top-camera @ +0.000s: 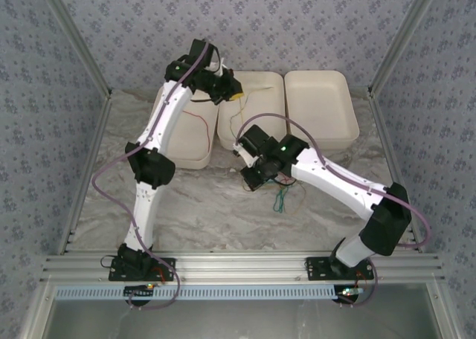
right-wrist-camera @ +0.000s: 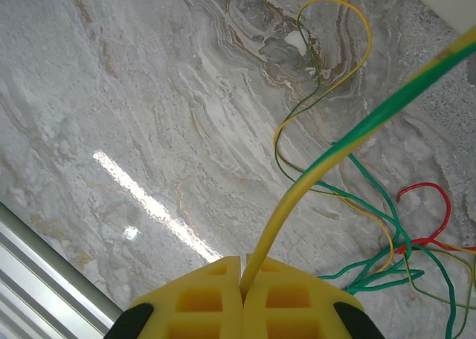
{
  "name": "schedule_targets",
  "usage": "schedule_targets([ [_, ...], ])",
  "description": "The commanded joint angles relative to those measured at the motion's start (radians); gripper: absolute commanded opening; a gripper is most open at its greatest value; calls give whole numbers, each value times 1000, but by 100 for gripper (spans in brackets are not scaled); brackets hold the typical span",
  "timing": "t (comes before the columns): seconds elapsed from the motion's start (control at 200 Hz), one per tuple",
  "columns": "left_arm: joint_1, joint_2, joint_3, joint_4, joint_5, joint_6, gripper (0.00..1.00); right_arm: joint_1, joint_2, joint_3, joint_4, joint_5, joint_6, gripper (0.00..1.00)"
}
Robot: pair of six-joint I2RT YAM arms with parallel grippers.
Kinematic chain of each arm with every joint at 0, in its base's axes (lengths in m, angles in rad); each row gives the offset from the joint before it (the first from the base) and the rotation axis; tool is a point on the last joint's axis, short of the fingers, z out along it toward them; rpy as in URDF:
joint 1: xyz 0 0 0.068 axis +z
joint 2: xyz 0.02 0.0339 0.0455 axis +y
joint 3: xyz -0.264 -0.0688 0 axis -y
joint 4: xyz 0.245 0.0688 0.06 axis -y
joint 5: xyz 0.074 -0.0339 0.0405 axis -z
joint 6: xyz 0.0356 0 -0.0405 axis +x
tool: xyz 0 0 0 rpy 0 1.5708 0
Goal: Untangle the cables
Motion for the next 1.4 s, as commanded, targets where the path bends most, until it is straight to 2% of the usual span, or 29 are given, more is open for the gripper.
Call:
schedule_targets([
  [0.0, 46, 11, 50, 188, -9, -35, 0, -27, -29, -9, -107, -207, -4, 0],
  [0.145, 54, 39, 52, 204, 10, -49, 2, -133, 2, 32, -89, -415, 4, 0],
  [0.225, 67, 67, 52, 239, 24, -77, 25, -192, 38, 69, -81, -476, 23, 0],
  [0.29, 77, 88, 65, 271, 25, -104, 50, -226, 67, 104, -77, -494, 33, 0],
  [0.335, 84, 100, 84, 284, 23, -120, 61, -243, 90, 132, -78, -497, 33, 0],
  [0.375, 88, 105, 101, 292, 19, -130, 67, -256, 111, 160, -83, -498, 30, 0],
  [0.53, 110, 81, 116, 260, -32, -124, 82, -308, 209, 258, -108, -499, 23, 0],
  [0.65, 123, 29, 116, 178, -111, -75, 84, -341, 264, 317, -108, -492, 52, 0],
  [0.819, 128, -73, 110, 42, -279, 12, 84, -402, 320, 365, -78, -457, 126, 0],
  [0.989, 109, -164, 87, -36, -346, 88, 84, -454, 370, 410, -25, -410, 206, 0],
  [1.094, 73, -241, 4, -74, -401, 149, 84, -479, 414, 453, -6, -358, 249, 0],
  [1.214, 22, -383, -247, -10, -474, 182, 84, -498, 482, 512, 29, -311, 303, 0],
  [1.394, 14, -694, -890, 376, -433, 73, 84, -512, 619, 640, 39, -265, 369, 0],
])
